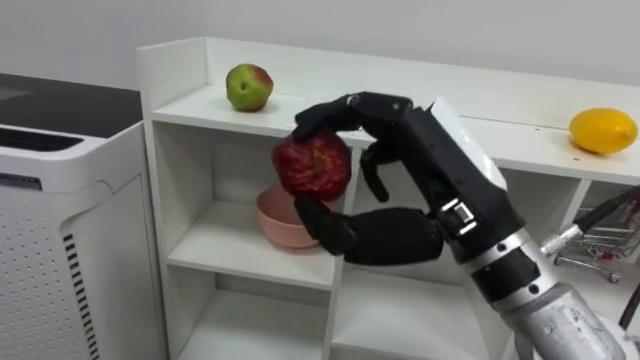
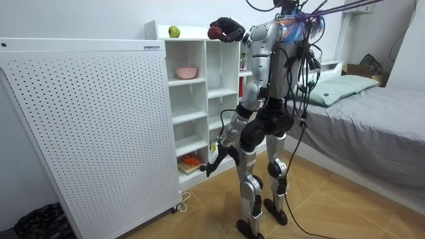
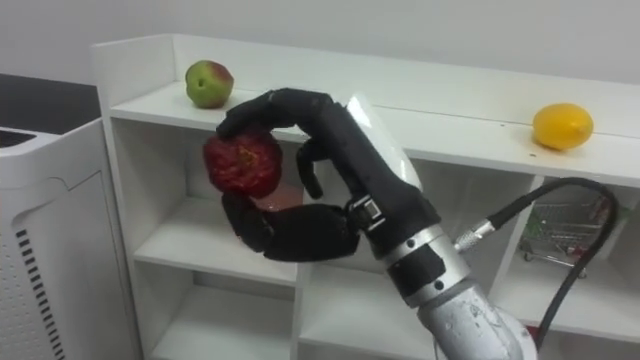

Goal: Arrange fruit in the closet

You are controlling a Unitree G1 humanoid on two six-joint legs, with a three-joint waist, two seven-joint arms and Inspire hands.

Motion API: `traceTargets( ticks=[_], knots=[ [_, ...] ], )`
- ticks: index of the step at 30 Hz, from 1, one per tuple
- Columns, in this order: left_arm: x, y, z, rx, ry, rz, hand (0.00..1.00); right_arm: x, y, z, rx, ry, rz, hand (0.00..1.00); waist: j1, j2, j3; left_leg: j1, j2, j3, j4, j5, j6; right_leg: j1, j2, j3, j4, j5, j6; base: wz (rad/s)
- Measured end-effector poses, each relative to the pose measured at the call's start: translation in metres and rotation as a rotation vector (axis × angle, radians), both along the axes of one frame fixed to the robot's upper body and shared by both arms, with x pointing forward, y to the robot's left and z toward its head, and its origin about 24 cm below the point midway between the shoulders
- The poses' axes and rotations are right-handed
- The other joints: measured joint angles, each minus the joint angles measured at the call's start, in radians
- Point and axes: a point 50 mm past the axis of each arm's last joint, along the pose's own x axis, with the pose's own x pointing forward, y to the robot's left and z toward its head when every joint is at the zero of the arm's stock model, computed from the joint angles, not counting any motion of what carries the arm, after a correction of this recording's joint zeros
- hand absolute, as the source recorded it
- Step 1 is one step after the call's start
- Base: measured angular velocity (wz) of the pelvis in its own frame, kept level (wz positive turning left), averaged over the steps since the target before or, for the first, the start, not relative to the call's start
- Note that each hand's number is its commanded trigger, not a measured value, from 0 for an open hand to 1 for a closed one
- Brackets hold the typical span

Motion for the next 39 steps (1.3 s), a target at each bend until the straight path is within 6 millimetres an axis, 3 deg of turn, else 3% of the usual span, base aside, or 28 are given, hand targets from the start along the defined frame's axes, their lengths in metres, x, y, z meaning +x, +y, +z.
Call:
traceTargets(
  ticks=[7,13,15,17,19,21,23,25,30,33,39],
  knots=[
    [-0.001,-0.006,-0.002,-0.010,0.009,-0.020,0.00,-0.001,-0.001,-0.030,-0.021,0.120,-0.034,1.00,-0.002,0.004,0.0012,-0.012,0.000,0.009,0.004,0.002,0.002,-0.010,-0.001,0.002,0.001,0.004,-0.001,-0.02],
    [0.011,-0.014,-0.004,0.003,-0.004,-0.084,0.00,0.017,-0.011,-0.072,-0.101,0.267,-0.157,1.00,-0.002,0.011,0.0061,-0.082,0.001,-0.004,0.046,0.001,0.003,-0.082,-0.009,-0.002,0.056,0.004,-0.001,0.02],
    [0.015,-0.015,-0.005,0.004,-0.012,-0.073,0.00,0.022,-0.017,-0.086,-0.105,0.305,-0.209,1.00,-0.006,0.019,0.0139,-0.132,0.000,-0.006,0.086,0.001,0.005,-0.134,-0.017,-0.005,0.092,0.002,-0.003,0.00],
    [0.017,-0.014,-0.004,0.009,-0.025,-0.054,0.00,0.026,-0.022,-0.102,-0.124,0.354,-0.267,1.00,-0.001,0.016,0.0159,-0.172,-0.001,-0.002,0.111,-0.001,0.008,-0.179,-0.024,-0.002,0.132,-0.004,-0.006,0.00],
    [0.020,-0.013,-0.003,0.004,-0.048,-0.034,0.00,0.029,-0.028,-0.114,-0.151,0.392,-0.306,1.00,-0.005,0.013,0.0225,-0.228,-0.002,-0.003,0.156,-0.005,0.013,-0.246,-0.041,0.002,0.193,-0.024,-0.010,0.03],
    [0.023,-0.013,-0.004,-0.005,-0.056,-0.021,0.00,0.032,-0.038,-0.128,-0.184,0.421,-0.374,1.00,-0.008,0.015,0.0383,-0.322,-0.008,-0.001,0.246,-0.030,0.017,-0.340,-0.062,0.006,0.296,-0.059,-0.015,0.07],
    [0.024,-0.013,-0.004,-0.010,-0.053,-0.012,0.00,0.033,-0.045,-0.140,-0.210,0.459,-0.418,1.00,-0.011,0.012,0.0404,-0.392,-0.015,-0.001,0.315,-0.045,0.018,-0.409,-0.080,0.007,0.369,-0.087,-0.021,0.09],
    [0.020,-0.013,-0.005,-0.017,-0.049,0.004,0.00,0.033,-0.049,-0.146,-0.226,0.467,-0.452,1.00,-0.014,0.010,0.0434,-0.461,-0.019,-0.001,0.382,-0.060,0.019,-0.476,-0.090,0.016,0.431,-0.110,-0.024,0.07],
    [0.019,-0.013,-0.005,-0.030,-0.059,0.044,0.00,0.034,-0.067,-0.155,-0.246,0.457,-0.569,1.00,0.017,0.003,0.0445,-0.619,0.001,-0.002,0.566,-0.115,0.009,-0.625,-0.091,0.030,0.591,-0.160,-0.044,-0.02],
    [0.018,-0.012,-0.005,-0.035,-0.079,0.106,0.00,0.036,-0.074,-0.163,-0.223,0.482,-0.605,1.00,0.025,-0.005,0.0464,-0.689,0.000,-0.005,0.616,-0.120,0.006,-0.698,-0.106,0.029,0.653,-0.173,-0.053,0.04],
    [0.022,-0.011,-0.003,-0.043,-0.125,0.168,0.00,0.041,-0.084,-0.169,-0.212,0.534,-0.641,1.00,0.044,-0.005,0.0479,-0.831,0.016,-0.008,0.709,-0.131,-0.012,-0.840,-0.101,0.031,0.738,-0.184,-0.068,-0.05]
  ],
)
